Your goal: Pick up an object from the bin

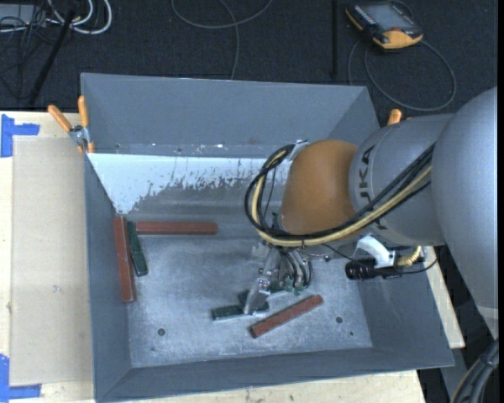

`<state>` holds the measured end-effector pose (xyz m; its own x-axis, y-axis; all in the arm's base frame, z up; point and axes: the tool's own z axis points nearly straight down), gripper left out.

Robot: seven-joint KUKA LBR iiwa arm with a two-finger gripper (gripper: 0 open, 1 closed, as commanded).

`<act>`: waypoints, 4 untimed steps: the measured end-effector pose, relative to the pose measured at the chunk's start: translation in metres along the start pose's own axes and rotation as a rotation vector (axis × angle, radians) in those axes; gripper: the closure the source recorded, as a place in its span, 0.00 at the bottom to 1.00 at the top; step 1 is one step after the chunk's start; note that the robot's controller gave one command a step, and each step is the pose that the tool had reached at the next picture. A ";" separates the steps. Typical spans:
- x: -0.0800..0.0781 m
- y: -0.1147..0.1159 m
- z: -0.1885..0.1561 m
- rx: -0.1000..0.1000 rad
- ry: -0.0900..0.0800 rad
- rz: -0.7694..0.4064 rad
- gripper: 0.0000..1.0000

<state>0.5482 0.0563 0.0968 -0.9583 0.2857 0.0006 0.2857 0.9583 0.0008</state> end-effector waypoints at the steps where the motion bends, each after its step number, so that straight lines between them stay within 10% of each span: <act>1: 0.000 0.000 0.000 0.000 0.000 0.001 0.00; 2: 0.017 0.004 0.020 -0.004 -0.020 -0.261 1.00; 3: 0.017 0.004 0.020 -0.004 -0.020 -0.260 1.00; 4: 0.012 -0.001 -0.119 0.001 -0.001 -0.285 1.00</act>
Offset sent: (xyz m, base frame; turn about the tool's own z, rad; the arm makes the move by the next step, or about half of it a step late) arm -0.0222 0.0086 -0.0268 -0.2645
